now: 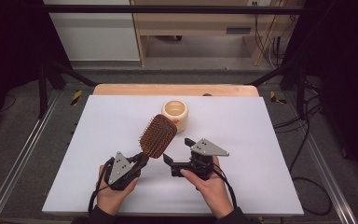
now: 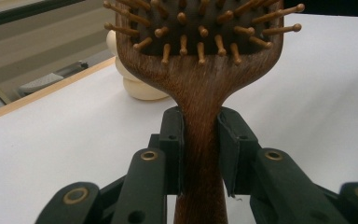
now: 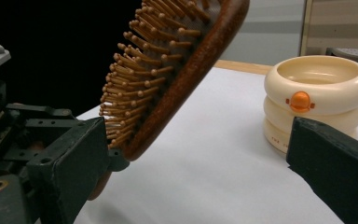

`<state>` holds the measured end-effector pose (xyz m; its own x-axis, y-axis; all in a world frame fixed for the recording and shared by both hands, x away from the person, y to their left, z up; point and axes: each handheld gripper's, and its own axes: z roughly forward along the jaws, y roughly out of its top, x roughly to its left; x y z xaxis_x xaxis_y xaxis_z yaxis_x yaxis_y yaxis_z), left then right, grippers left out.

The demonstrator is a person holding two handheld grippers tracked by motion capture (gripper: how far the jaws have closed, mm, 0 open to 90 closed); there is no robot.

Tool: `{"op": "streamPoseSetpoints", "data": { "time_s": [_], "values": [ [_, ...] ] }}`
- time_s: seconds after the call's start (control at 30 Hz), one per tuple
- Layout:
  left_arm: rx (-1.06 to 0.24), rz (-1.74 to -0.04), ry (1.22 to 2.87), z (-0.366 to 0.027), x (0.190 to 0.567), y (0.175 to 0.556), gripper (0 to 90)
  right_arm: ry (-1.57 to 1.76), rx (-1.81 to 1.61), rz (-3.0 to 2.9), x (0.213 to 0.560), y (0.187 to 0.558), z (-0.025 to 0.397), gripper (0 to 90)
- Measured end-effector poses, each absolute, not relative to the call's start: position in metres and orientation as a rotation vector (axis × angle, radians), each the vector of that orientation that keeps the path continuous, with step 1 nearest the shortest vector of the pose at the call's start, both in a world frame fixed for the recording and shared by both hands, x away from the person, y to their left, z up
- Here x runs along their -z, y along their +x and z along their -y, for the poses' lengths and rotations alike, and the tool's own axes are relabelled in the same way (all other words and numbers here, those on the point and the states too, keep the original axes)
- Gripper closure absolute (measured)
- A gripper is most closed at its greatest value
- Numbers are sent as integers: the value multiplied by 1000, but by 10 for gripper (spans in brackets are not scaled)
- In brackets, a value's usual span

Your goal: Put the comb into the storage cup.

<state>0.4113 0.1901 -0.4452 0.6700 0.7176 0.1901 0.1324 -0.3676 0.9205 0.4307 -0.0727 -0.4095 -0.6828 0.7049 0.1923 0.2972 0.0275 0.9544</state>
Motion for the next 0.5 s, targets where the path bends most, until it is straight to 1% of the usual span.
{"op": "streamPoseSetpoints", "data": {
  "time_s": [0.5],
  "values": [
    [-738, -658, 1869, -188, 444, 409, 727, 1030, -1702, -1978, 402, 434, 72, 60]
  ]
}}
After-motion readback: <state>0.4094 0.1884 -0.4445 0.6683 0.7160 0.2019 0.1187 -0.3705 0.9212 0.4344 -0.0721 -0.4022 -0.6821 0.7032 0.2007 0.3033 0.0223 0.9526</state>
